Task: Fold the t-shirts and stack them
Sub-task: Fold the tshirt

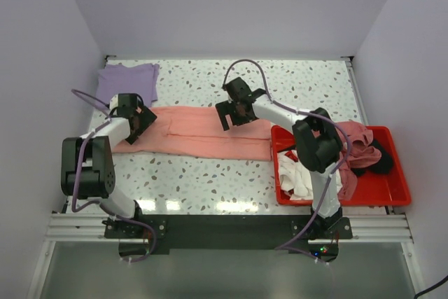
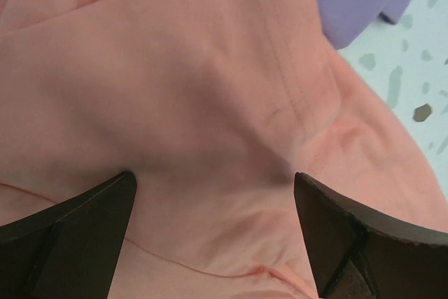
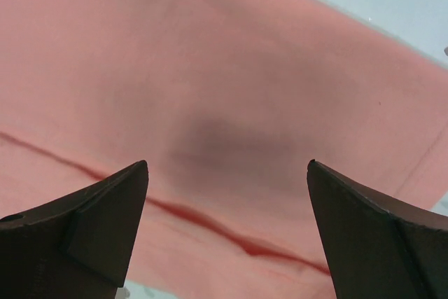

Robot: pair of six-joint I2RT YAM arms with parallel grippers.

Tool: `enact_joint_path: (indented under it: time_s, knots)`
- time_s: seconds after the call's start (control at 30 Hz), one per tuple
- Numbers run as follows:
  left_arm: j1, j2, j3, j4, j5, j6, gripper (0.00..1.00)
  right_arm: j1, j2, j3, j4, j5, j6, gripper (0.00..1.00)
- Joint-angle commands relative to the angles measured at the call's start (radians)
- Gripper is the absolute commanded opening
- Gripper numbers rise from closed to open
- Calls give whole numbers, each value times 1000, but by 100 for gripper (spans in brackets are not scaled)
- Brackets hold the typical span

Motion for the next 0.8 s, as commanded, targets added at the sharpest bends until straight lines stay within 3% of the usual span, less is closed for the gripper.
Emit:
enact_joint_path:
  time_s: [0.0, 0.17, 0.33, 0.6, 0.77]
  knots:
    - [-3, 2, -41, 58, 11, -5, 100, -15, 77, 61, 38, 29, 34, 99]
    - [0, -24, -135, 85, 5, -2, 100, -11, 106, 21, 6, -28, 52, 99]
    - [1, -21, -199, 91, 3, -3, 100, 21, -46, -218, 65, -71, 82, 99]
    - [-19, -97, -298, 127, 75, -17, 100, 252, -254, -476, 64, -80, 167, 99]
    - [-157, -70, -302, 126, 51, -47, 100, 410, -362, -554, 40, -91, 256, 99]
